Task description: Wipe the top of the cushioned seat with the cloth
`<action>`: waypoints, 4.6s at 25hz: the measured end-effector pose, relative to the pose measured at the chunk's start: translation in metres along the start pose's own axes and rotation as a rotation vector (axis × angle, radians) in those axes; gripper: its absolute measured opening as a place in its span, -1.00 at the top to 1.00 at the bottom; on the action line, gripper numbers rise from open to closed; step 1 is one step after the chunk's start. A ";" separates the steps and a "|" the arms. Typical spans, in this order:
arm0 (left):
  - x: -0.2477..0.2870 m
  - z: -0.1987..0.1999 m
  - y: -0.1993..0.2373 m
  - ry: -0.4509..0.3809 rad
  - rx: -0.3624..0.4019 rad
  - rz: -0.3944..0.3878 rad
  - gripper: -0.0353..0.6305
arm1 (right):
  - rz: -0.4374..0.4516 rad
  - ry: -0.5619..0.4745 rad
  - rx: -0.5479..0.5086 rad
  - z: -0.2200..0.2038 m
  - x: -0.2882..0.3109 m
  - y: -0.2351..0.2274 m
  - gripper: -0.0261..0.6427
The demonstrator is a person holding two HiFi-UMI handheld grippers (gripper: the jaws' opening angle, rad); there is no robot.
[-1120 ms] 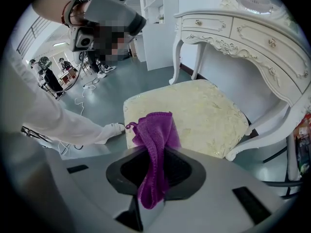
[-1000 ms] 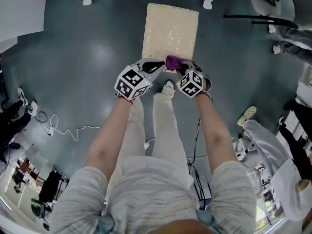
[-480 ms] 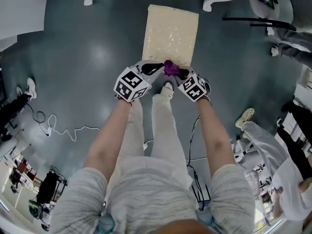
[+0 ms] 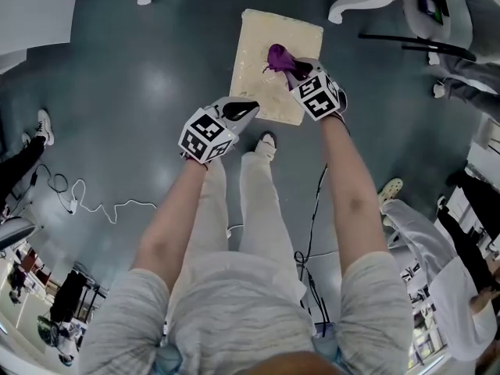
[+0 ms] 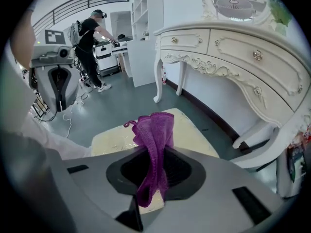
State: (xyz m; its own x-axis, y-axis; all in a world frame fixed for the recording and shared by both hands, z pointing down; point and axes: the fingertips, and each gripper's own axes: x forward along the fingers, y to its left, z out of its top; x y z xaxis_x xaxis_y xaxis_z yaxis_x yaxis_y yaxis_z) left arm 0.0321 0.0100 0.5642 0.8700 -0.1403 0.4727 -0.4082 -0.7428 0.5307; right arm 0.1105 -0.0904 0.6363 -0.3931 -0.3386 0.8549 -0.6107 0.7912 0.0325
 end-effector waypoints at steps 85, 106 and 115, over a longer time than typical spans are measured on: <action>-0.006 -0.019 -0.003 0.020 0.002 -0.006 0.85 | 0.182 0.135 -0.122 -0.068 0.022 0.156 0.71; -0.012 -0.014 0.008 0.000 -0.013 0.007 0.85 | 0.163 -0.036 -0.034 0.004 0.005 0.098 0.71; -0.016 -0.018 0.016 0.006 -0.025 0.011 0.85 | 0.046 -0.019 -0.057 0.035 0.025 0.027 0.71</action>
State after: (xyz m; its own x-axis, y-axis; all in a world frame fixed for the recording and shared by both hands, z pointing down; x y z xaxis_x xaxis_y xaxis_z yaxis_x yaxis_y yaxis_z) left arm 0.0071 0.0127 0.5781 0.8638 -0.1441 0.4829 -0.4244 -0.7245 0.5431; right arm 0.0604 -0.0947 0.6404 -0.4328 -0.3102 0.8464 -0.5516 0.8338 0.0236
